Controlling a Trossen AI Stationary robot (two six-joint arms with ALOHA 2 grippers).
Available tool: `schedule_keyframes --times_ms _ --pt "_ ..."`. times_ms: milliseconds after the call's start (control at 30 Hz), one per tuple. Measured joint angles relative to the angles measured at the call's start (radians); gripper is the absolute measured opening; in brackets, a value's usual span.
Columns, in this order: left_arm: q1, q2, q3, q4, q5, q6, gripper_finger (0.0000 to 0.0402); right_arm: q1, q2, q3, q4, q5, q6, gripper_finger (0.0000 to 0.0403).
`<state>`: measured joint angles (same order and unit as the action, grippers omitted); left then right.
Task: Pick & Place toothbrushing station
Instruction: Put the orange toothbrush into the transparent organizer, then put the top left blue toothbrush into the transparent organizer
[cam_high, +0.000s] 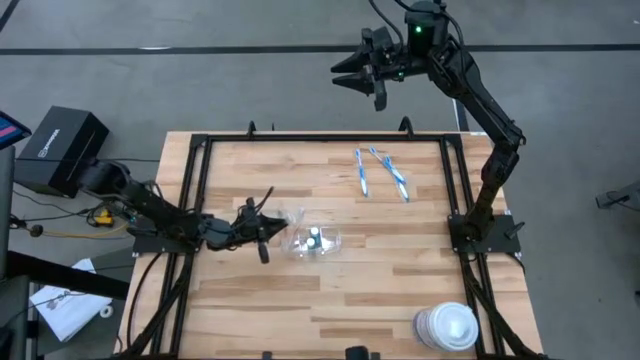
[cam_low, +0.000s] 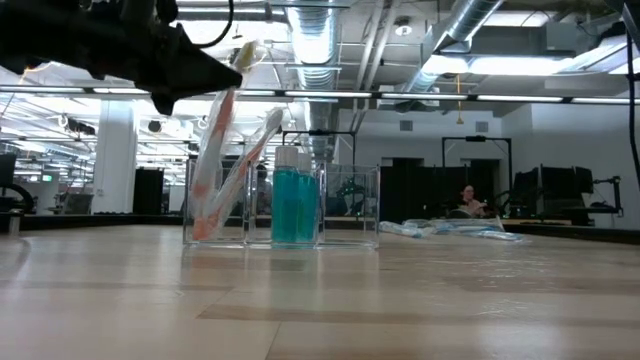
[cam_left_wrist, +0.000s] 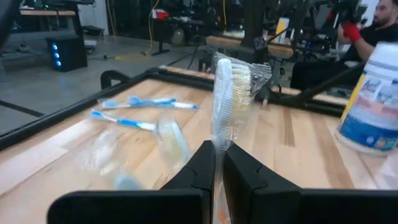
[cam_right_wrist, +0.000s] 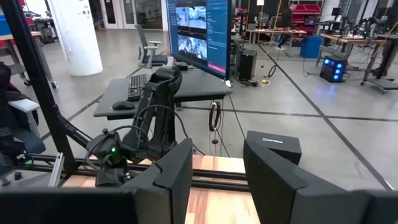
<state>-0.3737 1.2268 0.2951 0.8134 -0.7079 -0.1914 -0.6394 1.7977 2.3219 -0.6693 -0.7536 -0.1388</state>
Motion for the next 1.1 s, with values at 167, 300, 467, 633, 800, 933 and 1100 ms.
schedule_keyframes --times_ms 167,300,467,633,800,933,1100 --pt "0.004 0.098 -0.001 0.047 0.048 -0.049 0.0006 0.006 0.000 0.000 0.000 -0.002 -0.003 0.0133" --pt "0.003 0.194 -0.002 0.184 0.071 -0.050 0.0007 0.012 0.000 0.000 0.000 -0.003 -0.005 0.0133" --pt "0.003 0.246 -0.002 0.242 0.080 -0.076 0.0009 0.013 0.001 0.000 0.000 -0.004 -0.011 0.0136" --pt "0.003 0.262 -0.001 0.243 0.113 -0.107 0.0032 0.013 0.001 0.000 0.000 -0.007 -0.019 0.0136" --pt "0.007 0.223 -0.002 0.242 0.114 -0.106 0.0077 0.013 0.001 0.000 0.000 -0.007 -0.020 0.0141" --pt "0.008 0.194 -0.002 0.245 0.114 -0.106 0.0126 0.008 0.001 0.000 0.000 -0.007 -0.019 0.0149" --pt "0.008 0.186 -0.002 0.245 0.114 -0.106 0.0186 0.003 0.001 0.000 0.001 -0.008 -0.013 0.0160"
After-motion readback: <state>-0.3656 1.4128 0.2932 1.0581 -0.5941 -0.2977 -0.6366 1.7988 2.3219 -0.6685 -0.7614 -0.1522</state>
